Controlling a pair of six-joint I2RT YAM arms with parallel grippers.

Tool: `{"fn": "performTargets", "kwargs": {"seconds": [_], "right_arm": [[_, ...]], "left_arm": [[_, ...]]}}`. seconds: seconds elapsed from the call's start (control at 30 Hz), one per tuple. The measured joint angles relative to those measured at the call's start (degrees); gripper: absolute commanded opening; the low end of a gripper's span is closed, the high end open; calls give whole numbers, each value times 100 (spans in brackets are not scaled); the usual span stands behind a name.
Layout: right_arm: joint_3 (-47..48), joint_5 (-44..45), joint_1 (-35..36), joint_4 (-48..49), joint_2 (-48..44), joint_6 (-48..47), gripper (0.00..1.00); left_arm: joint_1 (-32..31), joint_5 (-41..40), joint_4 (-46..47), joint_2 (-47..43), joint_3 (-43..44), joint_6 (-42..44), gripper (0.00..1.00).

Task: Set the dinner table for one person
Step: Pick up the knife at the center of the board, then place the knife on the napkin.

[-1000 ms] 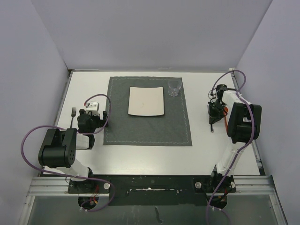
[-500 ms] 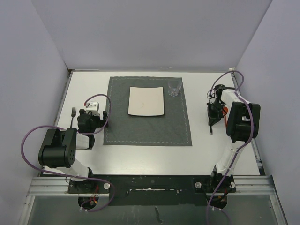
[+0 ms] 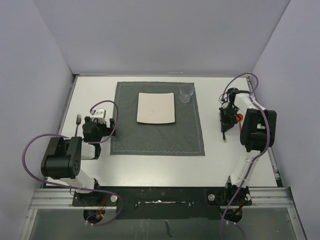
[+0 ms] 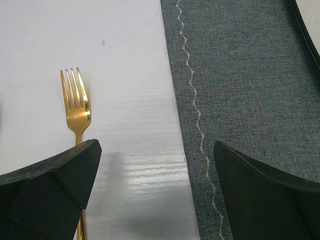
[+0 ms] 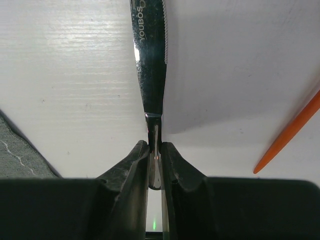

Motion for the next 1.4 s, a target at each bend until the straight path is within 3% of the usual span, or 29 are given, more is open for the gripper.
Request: {"fn": "performTargets", "kwargs": {"seconds": [1.4], "right_arm": [[1204,4,605,-621,461,706,0]], "left_arm": [[0,0,0,0,0,0,98]]}}
